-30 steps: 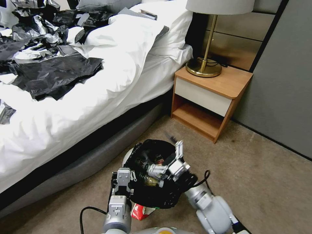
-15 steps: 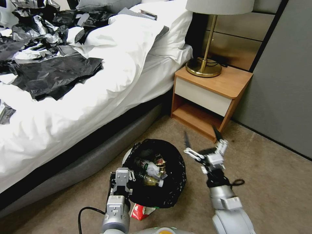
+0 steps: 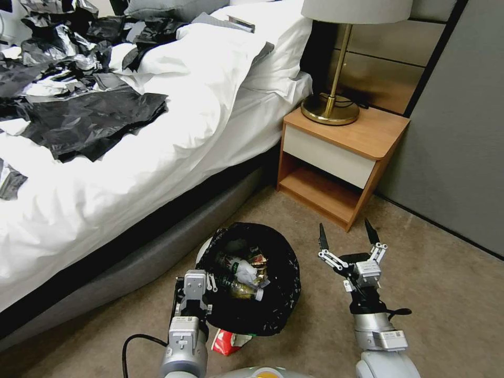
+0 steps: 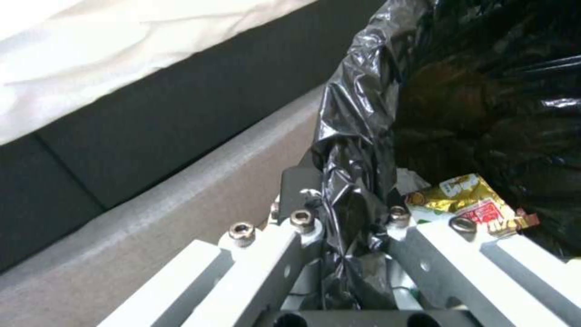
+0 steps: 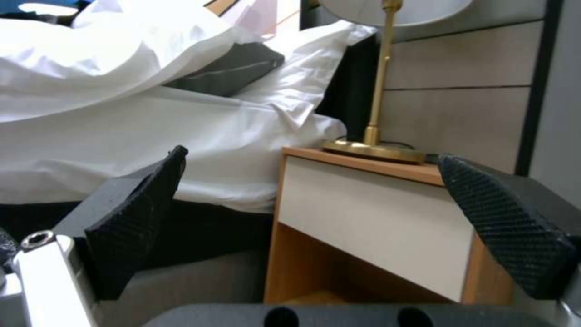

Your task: Pick up the trash bin, then pick up the garbage from the floor and place it into the trash bin.

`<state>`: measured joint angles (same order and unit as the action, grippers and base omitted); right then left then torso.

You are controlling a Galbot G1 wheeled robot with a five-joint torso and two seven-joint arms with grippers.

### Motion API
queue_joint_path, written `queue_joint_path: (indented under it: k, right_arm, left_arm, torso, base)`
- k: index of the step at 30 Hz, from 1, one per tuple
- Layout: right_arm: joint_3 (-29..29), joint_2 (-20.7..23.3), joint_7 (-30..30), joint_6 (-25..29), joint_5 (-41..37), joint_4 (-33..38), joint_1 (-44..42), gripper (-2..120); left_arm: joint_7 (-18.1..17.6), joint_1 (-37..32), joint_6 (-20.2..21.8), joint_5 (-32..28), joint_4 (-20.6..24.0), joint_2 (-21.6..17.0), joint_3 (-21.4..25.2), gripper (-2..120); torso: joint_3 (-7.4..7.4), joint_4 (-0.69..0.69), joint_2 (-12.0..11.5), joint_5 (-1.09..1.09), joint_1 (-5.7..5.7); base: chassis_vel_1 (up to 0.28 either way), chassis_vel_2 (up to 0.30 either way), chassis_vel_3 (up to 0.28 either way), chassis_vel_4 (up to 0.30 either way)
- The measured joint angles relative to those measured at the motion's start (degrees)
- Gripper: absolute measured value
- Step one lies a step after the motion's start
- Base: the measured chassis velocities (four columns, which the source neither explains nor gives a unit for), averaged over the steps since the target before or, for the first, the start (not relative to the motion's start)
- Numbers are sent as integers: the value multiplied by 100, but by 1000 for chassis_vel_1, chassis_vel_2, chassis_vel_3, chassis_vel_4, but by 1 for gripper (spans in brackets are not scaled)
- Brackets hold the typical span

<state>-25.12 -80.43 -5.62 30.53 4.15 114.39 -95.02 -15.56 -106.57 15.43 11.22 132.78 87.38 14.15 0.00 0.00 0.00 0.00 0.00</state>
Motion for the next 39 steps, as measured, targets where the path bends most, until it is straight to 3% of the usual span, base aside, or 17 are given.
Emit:
queue_joint_path:
  k: [39]
  right_arm:
    - [112,39,443,-40,-604,-97,237,100]
  left_arm:
    - [-17,-139,-1,20,106,-10,44,2]
  torso:
    - [0,0,0,0,0]
  base:
    - [101,96,97,103]
